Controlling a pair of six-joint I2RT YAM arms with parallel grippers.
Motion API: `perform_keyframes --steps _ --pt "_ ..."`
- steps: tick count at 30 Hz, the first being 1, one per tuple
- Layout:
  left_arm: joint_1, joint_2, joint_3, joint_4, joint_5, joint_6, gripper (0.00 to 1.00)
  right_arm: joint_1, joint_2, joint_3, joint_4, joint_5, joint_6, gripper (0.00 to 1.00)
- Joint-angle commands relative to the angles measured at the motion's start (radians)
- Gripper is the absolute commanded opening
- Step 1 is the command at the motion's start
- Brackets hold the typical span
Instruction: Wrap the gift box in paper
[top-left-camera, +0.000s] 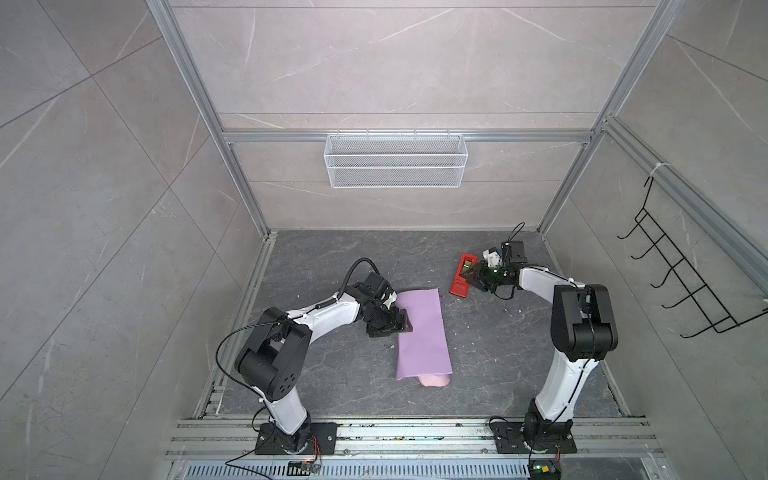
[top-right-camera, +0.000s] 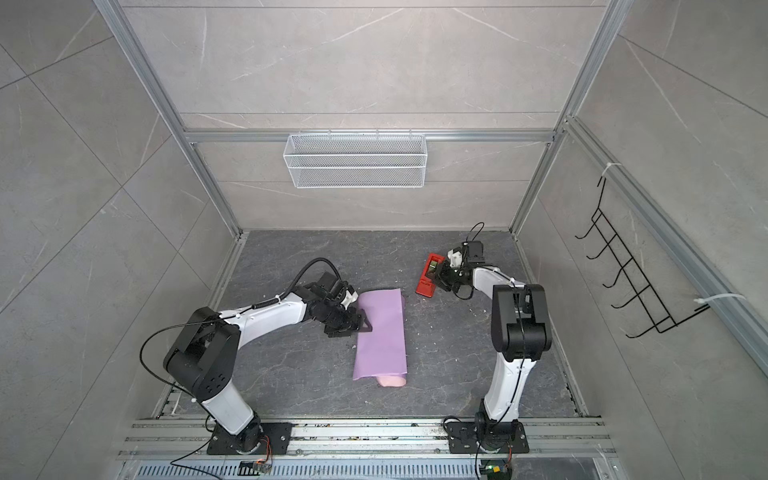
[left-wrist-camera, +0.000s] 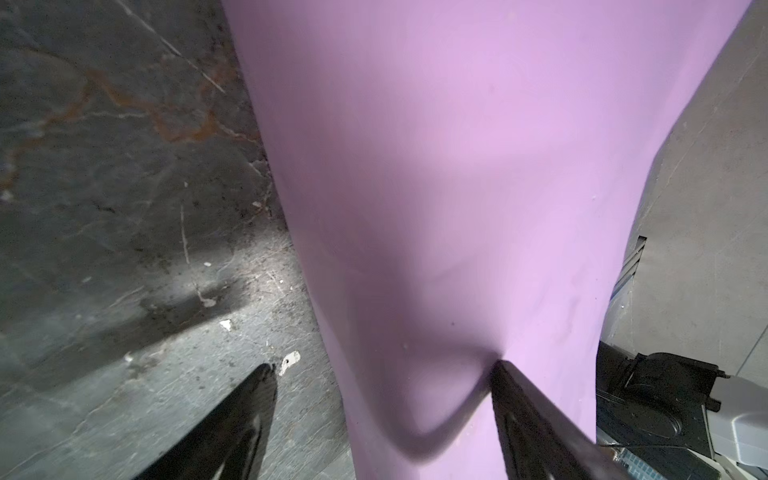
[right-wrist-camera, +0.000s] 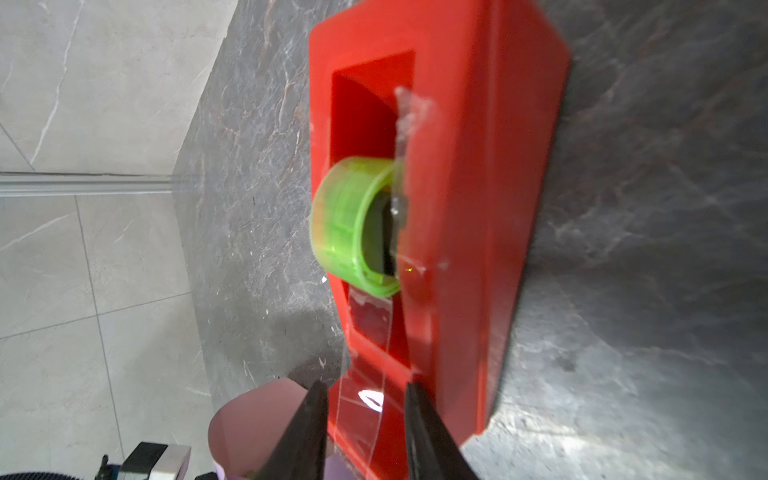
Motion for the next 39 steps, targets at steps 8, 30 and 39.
perform_keyframes --steps 8,30,39 --pt "-0.006 0.037 -0.008 -0.081 -0.051 0.032 0.82 -0.003 0.050 -0.001 0.023 -0.022 0.028 0.30" --pt "-0.005 0.024 -0.020 -0.079 -0.063 0.028 0.81 -0.006 0.070 -0.060 0.139 -0.063 0.145 0.17" --pt "-0.005 0.025 -0.020 -0.079 -0.062 0.027 0.81 -0.016 0.047 -0.085 0.266 -0.129 0.250 0.07"
